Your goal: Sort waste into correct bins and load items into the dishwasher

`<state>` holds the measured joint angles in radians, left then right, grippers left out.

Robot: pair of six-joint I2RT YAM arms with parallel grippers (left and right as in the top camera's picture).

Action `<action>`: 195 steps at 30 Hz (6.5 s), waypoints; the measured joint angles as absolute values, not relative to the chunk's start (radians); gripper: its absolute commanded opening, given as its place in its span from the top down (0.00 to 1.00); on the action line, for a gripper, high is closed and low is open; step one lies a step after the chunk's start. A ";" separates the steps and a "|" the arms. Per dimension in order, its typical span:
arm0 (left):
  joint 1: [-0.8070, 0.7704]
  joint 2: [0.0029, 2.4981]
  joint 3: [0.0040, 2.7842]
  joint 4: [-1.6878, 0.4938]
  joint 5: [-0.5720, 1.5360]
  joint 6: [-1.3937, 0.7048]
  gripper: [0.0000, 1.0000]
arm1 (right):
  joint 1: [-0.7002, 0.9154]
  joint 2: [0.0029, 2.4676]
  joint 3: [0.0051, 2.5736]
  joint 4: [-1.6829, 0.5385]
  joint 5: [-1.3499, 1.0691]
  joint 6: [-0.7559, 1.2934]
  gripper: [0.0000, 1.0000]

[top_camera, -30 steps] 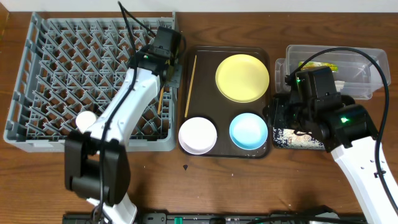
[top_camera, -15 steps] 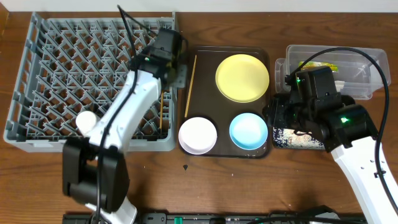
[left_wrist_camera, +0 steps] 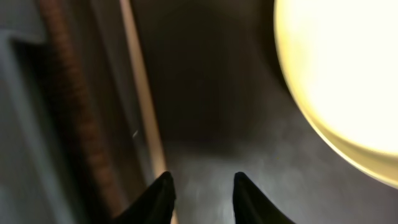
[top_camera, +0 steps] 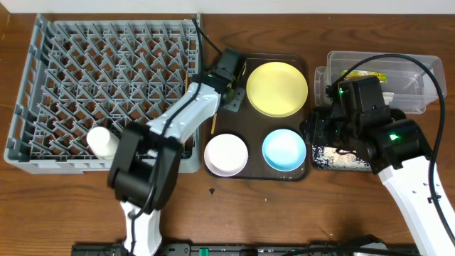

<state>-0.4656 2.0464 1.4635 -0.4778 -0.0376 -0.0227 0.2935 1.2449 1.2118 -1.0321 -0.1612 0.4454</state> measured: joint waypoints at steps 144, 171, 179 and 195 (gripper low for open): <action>-0.424 1.813 1.512 -0.683 -0.030 -0.057 0.92 | 0.294 1.245 1.212 -1.023 -0.161 0.446 0.41; -0.266 1.940 1.525 -0.789 -0.104 -0.165 0.71 | 0.294 1.245 1.212 -1.023 -0.161 0.445 0.41; -0.287 1.716 1.556 -0.888 0.005 -0.168 0.57 | 0.294 1.245 1.212 -1.002 -0.161 0.447 0.39; -0.512 1.580 1.540 -0.955 0.332 -0.180 0.47 | 0.294 1.245 1.212 -1.002 -0.160 0.448 0.36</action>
